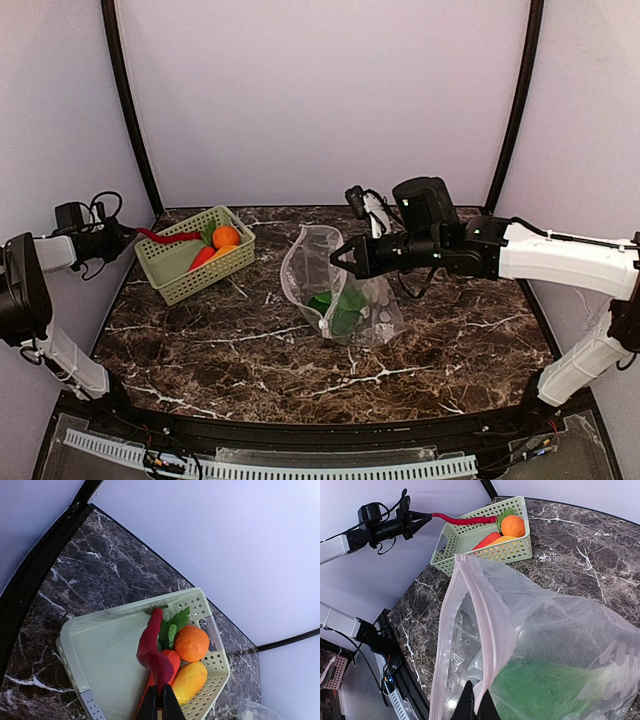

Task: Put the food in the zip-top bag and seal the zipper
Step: Pick up the fake vegetable from the bin, then place the fake vegetable in the zipper food storage bag.

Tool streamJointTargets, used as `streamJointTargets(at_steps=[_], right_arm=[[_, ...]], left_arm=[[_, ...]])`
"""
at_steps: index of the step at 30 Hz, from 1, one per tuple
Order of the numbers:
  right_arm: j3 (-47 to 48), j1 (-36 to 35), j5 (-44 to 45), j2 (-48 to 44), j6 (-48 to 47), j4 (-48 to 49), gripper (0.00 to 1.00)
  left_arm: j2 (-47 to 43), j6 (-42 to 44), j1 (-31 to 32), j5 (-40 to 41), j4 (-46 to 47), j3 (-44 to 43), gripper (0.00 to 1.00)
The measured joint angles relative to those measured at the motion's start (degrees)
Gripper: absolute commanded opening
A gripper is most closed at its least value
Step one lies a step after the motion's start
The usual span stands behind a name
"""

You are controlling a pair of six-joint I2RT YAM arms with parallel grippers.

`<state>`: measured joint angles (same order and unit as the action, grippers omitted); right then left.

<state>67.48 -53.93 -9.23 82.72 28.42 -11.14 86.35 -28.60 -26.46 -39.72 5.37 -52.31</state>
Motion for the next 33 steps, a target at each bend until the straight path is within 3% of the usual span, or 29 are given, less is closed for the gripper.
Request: streamJointTargets(at_steps=[10,20,25,33], right_arm=[[0.35,0.0,0.13,0.0,0.15,-0.87,0.0],[2.67,0.0,1.42,0.46,0.13,-2.82,0.0],[2.91,0.0,2.91,0.66,0.13,-2.86,0.0],[2.91,0.0,6.12,0.66,0.85,-2.86,0.0]], left_arm=[[-10.97,-2.14,0.0,-4.28,7.37,4.5,0.01],[-25.9,-1.25,0.94,-4.22,3.37,6.97,0.01],[-32.5,-0.11,5.84,-4.39,-1.44,6.47,0.01],[-36.02,-0.13,15.63,-4.0,-10.03,1.6,0.01]])
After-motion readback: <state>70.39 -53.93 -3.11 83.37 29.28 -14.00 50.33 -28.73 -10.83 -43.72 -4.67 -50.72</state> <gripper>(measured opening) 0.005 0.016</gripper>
